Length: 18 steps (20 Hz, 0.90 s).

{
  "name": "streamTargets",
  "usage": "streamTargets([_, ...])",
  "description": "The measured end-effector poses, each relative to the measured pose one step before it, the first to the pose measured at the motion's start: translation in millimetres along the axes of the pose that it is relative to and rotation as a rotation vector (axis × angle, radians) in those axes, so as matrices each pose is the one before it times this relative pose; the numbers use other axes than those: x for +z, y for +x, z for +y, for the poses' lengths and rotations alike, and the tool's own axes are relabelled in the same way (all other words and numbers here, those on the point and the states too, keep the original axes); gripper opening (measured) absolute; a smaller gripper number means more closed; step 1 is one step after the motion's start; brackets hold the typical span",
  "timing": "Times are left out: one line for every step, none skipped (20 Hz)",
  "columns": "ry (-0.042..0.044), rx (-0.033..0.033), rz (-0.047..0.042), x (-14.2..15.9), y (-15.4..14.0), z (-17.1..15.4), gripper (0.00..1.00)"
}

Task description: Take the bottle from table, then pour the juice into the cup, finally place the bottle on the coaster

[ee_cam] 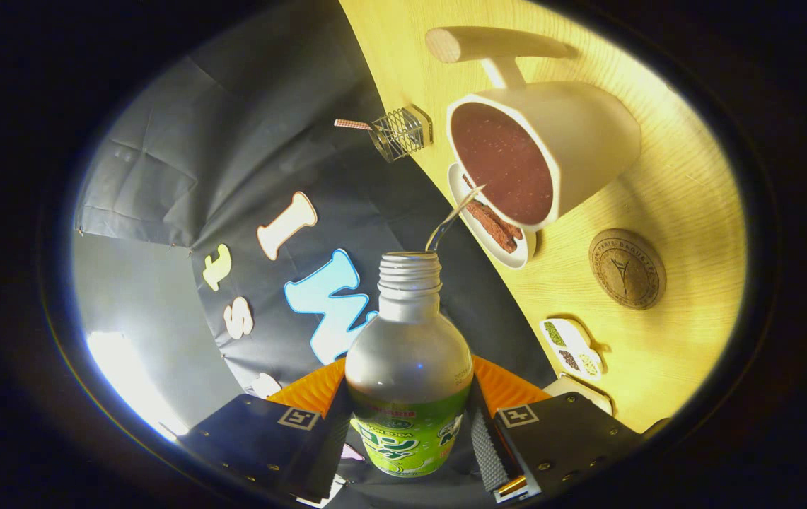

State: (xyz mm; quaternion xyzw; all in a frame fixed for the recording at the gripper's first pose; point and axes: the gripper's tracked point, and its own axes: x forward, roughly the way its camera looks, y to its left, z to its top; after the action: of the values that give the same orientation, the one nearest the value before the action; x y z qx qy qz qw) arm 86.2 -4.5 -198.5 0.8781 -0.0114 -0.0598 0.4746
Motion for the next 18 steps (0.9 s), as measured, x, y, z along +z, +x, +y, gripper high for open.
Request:
streamTargets([-0.00358, -0.00636, -0.00455, 2.92, 0.58, -1.92, 0.76])
streamTargets([-0.00158, -0.00634, -0.00547, 3.85, -0.93, -3.16, 0.76])
streamTargets([-0.00253, -0.00406, -0.00519, 3.52, -0.35, -0.95, 0.76])
streamTargets([-0.00396, -0.00547, -0.00371, 2.85, 0.02, -2.89, 0.76])
streamTargets([-0.00485, -0.00373, -0.00220, 1.63, 0.27, -1.73, 0.76])
streamTargets([-0.00400, -0.00336, -0.00115, 2.10, -0.60, -2.55, 0.76])
streamTargets([-0.00332, -0.00246, -0.00080, 1.81, -0.49, -0.32, 0.76])
streamTargets([-0.00531, -0.00255, -0.00018, 0.67, 0.09, -1.40, 0.76])
streamTargets([-0.00595, -0.00250, -0.00136, 0.80, -0.13, -1.01, 0.76])
streamTargets([-0.00733, -0.00172, 0.00230, 0.89, 0.06, -1.47, 0.76])
streamTargets([-0.00875, -0.00359, 0.00103, 1.79, 0.23, -0.23, 0.76])
streamTargets([-0.00912, -0.00468, 0.00017, 1.62, 0.90, -2.20, 0.76])
streamTargets([-0.00779, -0.00504, 0.00073, 0.70, 0.27, -1.91, 0.76])
streamTargets([-0.00953, -0.00514, 0.00052, 1.29, -0.42, -2.67, 0.76])
streamTargets([-0.00935, -0.00516, 0.00066, 0.92, -0.08, -1.37, 0.76])
streamTargets([-0.00668, -0.00403, 0.00034, 1.14, 0.05, -1.85, 0.76])
streamTargets([-0.00821, -0.00253, 0.00190, 0.37, -0.05, -0.57, 0.76])
streamTargets([-0.01214, -0.00469, 0.00352, -0.16, 0.04, -1.82, 0.76])
